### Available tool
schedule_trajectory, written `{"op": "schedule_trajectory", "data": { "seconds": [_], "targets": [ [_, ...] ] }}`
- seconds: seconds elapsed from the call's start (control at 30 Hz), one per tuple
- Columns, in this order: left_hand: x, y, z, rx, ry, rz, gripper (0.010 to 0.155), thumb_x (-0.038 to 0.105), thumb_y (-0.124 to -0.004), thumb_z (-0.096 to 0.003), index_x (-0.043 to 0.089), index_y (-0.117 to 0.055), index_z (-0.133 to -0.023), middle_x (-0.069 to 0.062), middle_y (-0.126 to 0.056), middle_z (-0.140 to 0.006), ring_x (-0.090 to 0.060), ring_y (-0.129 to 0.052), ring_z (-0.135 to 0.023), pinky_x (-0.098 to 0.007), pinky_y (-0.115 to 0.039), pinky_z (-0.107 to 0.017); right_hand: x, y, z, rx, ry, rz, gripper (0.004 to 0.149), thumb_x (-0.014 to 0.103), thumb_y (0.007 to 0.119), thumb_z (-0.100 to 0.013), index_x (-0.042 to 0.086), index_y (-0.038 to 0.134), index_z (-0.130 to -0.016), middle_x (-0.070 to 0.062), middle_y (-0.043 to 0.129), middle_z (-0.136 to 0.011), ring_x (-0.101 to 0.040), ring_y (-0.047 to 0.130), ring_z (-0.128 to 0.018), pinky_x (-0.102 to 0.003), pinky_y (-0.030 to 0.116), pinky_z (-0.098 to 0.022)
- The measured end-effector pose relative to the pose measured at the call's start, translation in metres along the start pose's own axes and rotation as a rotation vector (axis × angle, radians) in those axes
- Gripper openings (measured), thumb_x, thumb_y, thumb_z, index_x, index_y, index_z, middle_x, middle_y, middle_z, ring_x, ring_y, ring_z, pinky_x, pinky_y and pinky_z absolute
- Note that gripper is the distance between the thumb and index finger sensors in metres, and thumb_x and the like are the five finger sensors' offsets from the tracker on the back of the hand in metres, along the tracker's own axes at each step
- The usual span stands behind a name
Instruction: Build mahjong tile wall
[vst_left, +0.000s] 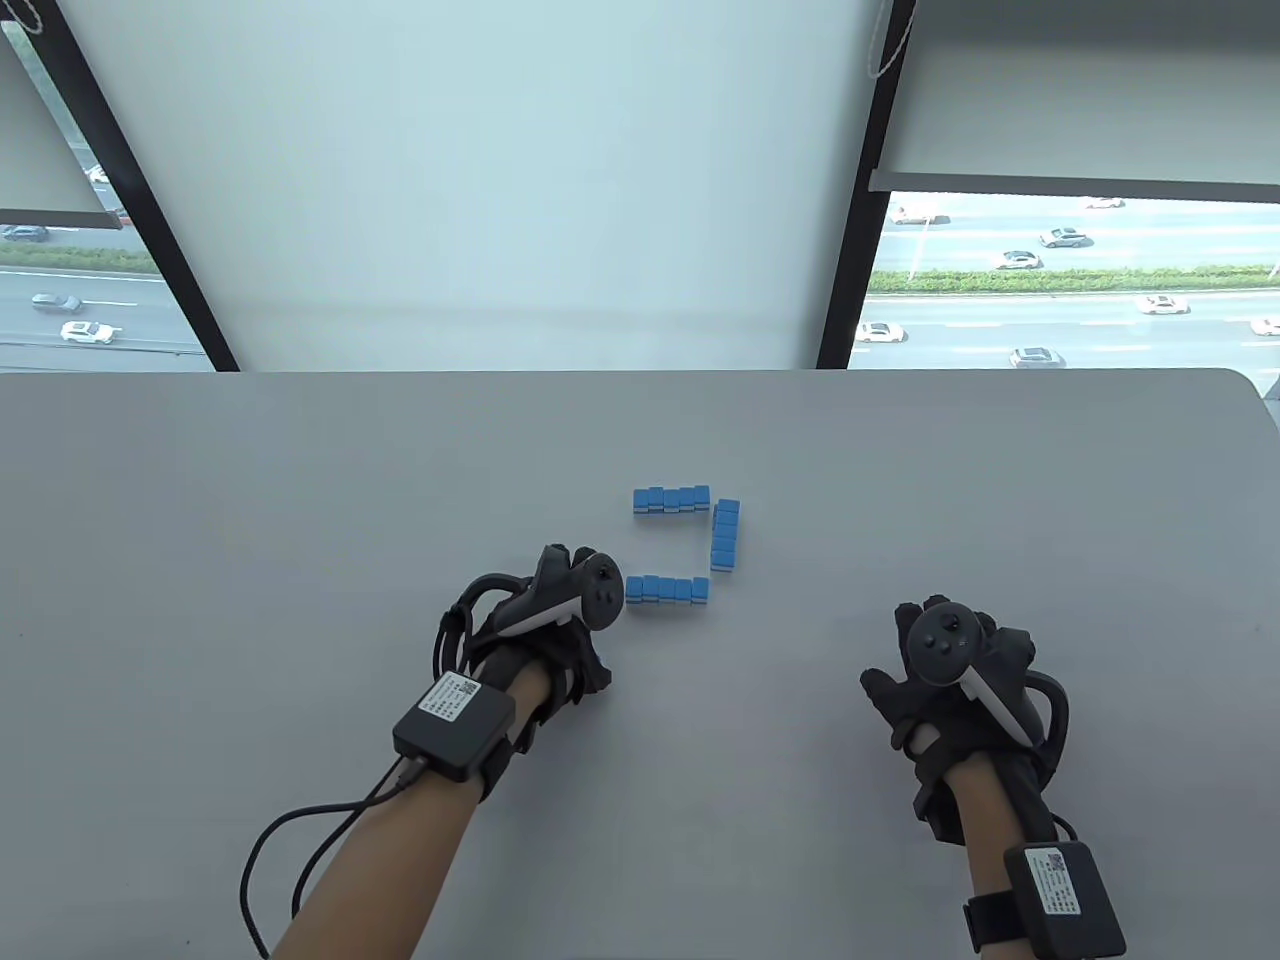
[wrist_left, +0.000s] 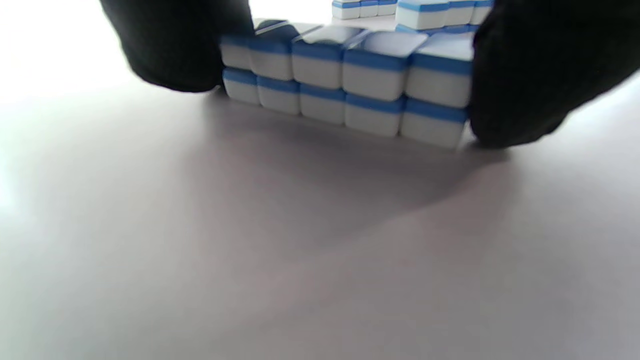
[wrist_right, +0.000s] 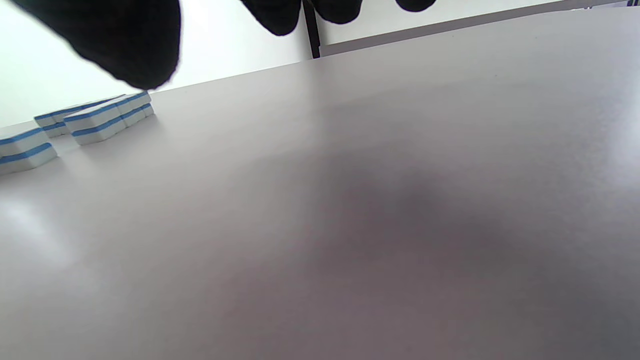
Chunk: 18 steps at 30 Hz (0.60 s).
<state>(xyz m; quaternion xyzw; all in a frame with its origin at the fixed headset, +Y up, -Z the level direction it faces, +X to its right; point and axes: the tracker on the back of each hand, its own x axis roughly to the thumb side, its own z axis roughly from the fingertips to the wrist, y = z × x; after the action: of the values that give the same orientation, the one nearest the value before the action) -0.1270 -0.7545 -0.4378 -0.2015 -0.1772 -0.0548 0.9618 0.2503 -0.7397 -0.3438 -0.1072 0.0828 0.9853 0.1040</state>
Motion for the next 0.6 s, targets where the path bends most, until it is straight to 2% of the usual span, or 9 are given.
{"op": "schedule_trajectory", "data": {
  "seconds": [0.23,0.6],
  "targets": [
    [-0.011,0.018,-0.032,-0.015,-0.201,-0.08,0.124,0.061,-0.1,-0.0288,0.026,-0.008,-0.104,-0.014,-0.013,-0.113,-0.036,-0.073,-0.097,-0.048,-0.08,-0.064,-0.007,-0.006,-0.001,-0.032,0.042,0.017,0.081,0.062,0.077,-0.042,0.032,0.041,-0.108,0.004,0.029,-0.119,-0.045,0.028,-0.108,-0.067,0.017,-0.072],
    [0.006,0.045,-0.086,-0.105,-0.272,-0.169,0.126,0.058,-0.103,-0.0289,0.034,-0.003,-0.101,-0.011,-0.012,-0.114,-0.029,-0.063,-0.106,-0.043,-0.079,-0.068,-0.006,-0.008,0.002,-0.057,0.054,0.053,0.081,0.062,0.077,-0.042,0.032,0.042,-0.108,0.005,0.029,-0.119,-0.044,0.028,-0.108,-0.067,0.017,-0.072]
  ]
}}
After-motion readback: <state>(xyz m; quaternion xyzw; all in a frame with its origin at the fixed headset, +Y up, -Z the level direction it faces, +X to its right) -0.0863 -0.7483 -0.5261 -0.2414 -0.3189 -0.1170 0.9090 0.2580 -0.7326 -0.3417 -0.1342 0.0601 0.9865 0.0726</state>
